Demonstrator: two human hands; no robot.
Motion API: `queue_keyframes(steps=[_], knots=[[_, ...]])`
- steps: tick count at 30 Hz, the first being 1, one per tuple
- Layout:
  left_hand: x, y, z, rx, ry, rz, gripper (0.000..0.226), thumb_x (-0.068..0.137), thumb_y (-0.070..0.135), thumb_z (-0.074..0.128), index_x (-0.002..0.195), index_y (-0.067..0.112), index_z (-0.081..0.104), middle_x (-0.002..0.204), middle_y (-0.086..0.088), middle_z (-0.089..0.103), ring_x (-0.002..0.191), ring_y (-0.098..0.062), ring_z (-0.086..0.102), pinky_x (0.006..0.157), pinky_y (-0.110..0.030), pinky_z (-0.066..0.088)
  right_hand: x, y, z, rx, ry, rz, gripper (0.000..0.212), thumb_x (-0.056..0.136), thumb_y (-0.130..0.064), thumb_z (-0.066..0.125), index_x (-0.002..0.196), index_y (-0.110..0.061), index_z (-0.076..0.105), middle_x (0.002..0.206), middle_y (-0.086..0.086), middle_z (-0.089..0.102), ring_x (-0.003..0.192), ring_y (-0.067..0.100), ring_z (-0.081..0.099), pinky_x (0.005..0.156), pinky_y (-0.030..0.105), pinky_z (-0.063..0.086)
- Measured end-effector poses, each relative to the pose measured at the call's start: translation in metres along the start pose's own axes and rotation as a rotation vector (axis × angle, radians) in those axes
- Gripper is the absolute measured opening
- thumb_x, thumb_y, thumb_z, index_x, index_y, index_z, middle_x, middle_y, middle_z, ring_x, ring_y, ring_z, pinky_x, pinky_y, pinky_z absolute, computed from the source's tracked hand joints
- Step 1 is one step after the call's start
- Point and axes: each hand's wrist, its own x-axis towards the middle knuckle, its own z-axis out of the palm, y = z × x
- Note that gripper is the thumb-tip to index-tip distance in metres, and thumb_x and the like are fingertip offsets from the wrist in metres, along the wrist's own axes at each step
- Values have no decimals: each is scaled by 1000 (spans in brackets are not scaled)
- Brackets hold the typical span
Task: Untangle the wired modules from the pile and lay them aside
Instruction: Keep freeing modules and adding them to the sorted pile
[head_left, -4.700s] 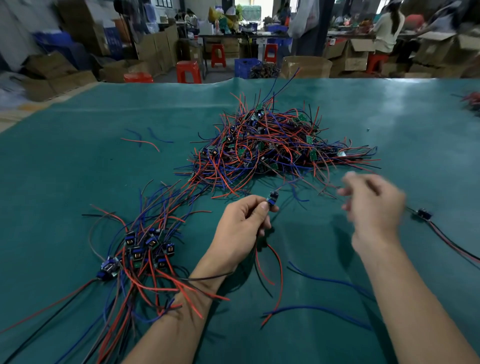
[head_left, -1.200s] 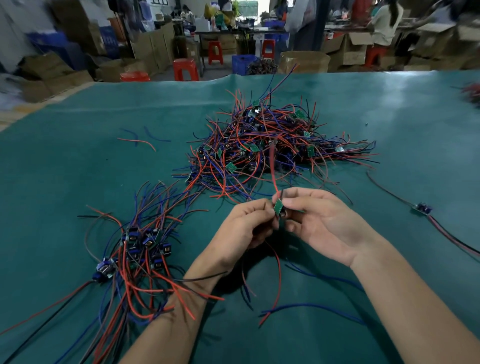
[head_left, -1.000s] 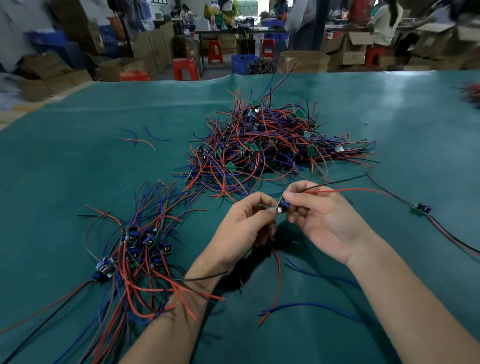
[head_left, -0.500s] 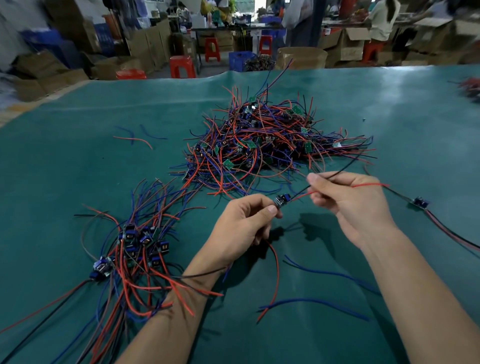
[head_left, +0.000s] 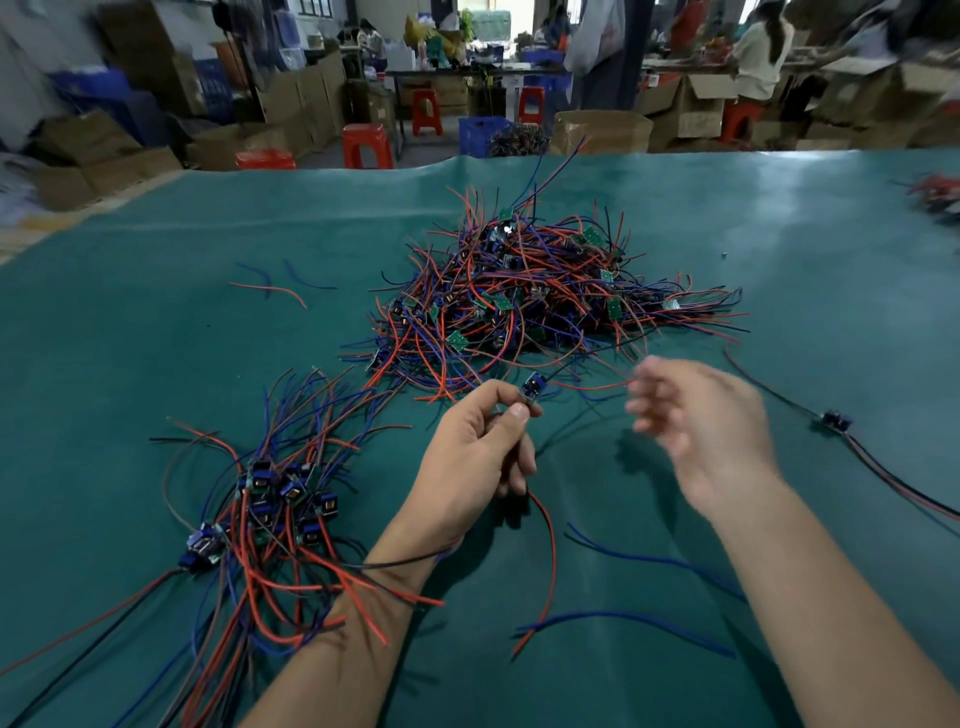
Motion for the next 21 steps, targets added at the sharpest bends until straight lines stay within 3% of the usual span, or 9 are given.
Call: queue_keyframes(steps=[3,5,10,14,17,19,21], knots=[[-2,1,0,-3,-56,3,14,105,12,46,94,13,55,59,-3,62,41,-12,51,40,-17,32,-16,15,20,-231,-393,22,35,79,-42,78,85,-8,77,81,9,74,72,16,66,55,26,49],[-3,2,1,27,-104,6,13,105,14,48,95,12,57,63,-5,67,44,-11,54,41,-17,34,-23,23,29,-245,-484,-50,38,73,-45,78,90,-11,78,87,5,74,81,14,66,63,27,49],[-4,5,2,41,-144,-24,15,103,12,52,90,13,60,71,-6,72,48,-12,58,44,-19,36,-21,17,22,-237,-399,-359,1,86,-17,81,86,-16,80,82,2,77,75,8,67,67,17,50],[-5,7,3,55,-182,-47,14,102,12,54,90,13,62,72,-3,72,53,-10,59,46,-17,37,-18,-5,16,-141,-223,-474,14,87,-15,79,83,-28,82,84,7,78,82,18,69,60,20,49],[-4,6,3,91,-200,-32,15,102,11,55,89,14,63,73,-1,73,57,-10,60,47,-16,39,-22,-35,20,34,-108,-570,16,88,-9,77,80,-23,79,75,-1,77,75,16,70,57,21,47],[-4,4,4,127,-186,-27,15,102,9,54,90,13,63,74,-2,72,57,-9,59,48,-16,41,-29,-59,32,145,-162,-590,11,89,-11,76,83,-19,76,74,1,76,70,15,68,56,22,47],[-3,2,5,159,-157,-30,13,101,7,54,94,12,64,74,-4,71,57,-10,58,47,-17,41,-40,-75,56,145,-321,-541,8,87,-13,76,82,-18,75,73,3,76,64,13,66,53,21,47]])
